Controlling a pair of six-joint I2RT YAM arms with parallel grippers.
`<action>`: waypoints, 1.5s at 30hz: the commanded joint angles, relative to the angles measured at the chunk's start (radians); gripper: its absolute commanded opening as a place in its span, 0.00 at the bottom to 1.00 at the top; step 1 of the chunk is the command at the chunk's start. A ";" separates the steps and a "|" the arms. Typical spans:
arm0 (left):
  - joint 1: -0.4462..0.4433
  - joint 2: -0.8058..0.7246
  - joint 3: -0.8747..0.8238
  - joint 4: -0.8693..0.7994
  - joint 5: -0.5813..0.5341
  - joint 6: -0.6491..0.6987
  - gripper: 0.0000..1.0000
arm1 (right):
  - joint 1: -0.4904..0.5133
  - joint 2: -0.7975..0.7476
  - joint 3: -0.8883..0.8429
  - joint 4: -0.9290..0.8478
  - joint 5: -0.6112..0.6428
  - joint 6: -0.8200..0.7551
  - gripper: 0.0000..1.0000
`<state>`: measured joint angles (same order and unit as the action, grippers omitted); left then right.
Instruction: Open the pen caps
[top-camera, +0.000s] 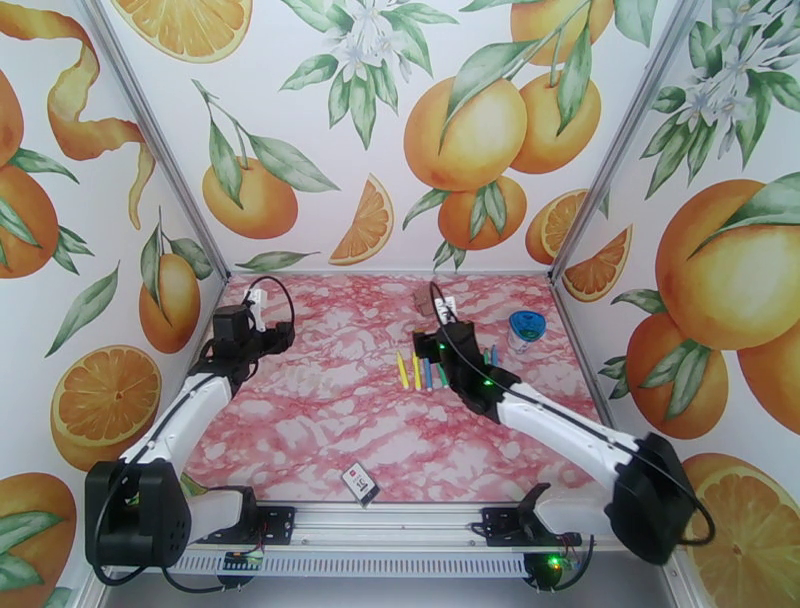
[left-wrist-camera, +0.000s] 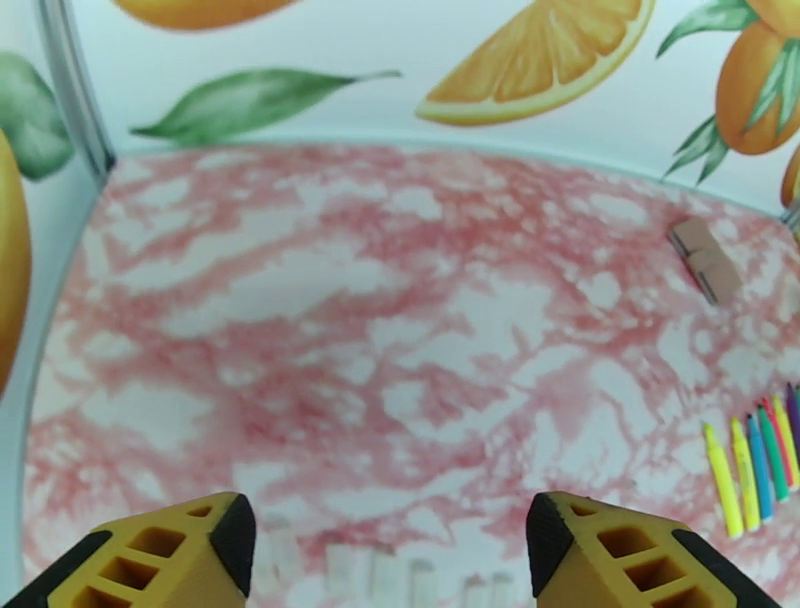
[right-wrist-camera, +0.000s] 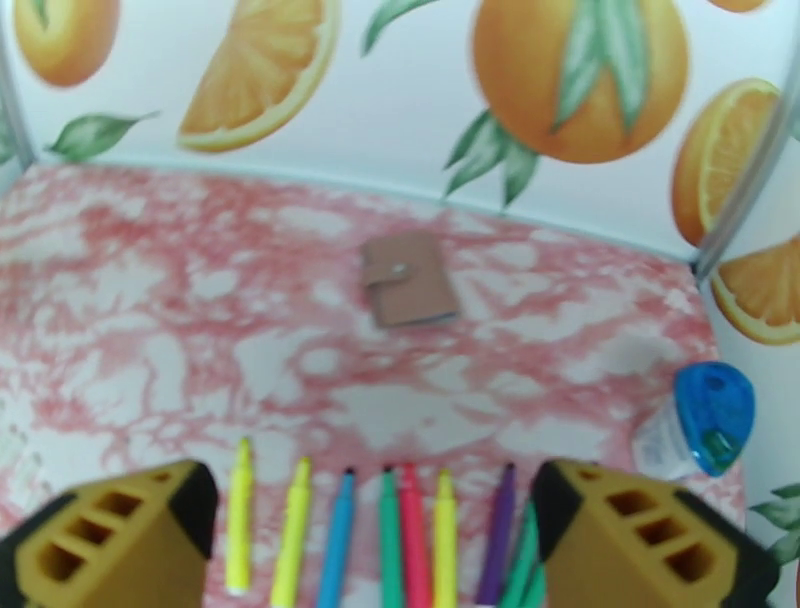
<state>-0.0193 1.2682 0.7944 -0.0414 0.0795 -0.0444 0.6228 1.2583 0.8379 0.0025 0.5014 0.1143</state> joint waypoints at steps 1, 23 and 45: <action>-0.011 -0.021 -0.077 0.203 -0.031 0.054 0.80 | -0.051 -0.053 -0.062 0.018 0.029 -0.051 0.97; -0.011 0.208 -0.333 0.796 -0.047 0.191 0.95 | -0.447 -0.089 -0.475 0.538 -0.037 -0.040 1.00; 0.021 0.377 -0.353 0.965 0.000 0.161 1.00 | -0.522 0.302 -0.473 0.964 -0.269 -0.041 1.00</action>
<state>-0.0082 1.6363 0.4465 0.8715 0.0463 0.1326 0.1192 1.5600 0.3450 0.9619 0.2916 0.0475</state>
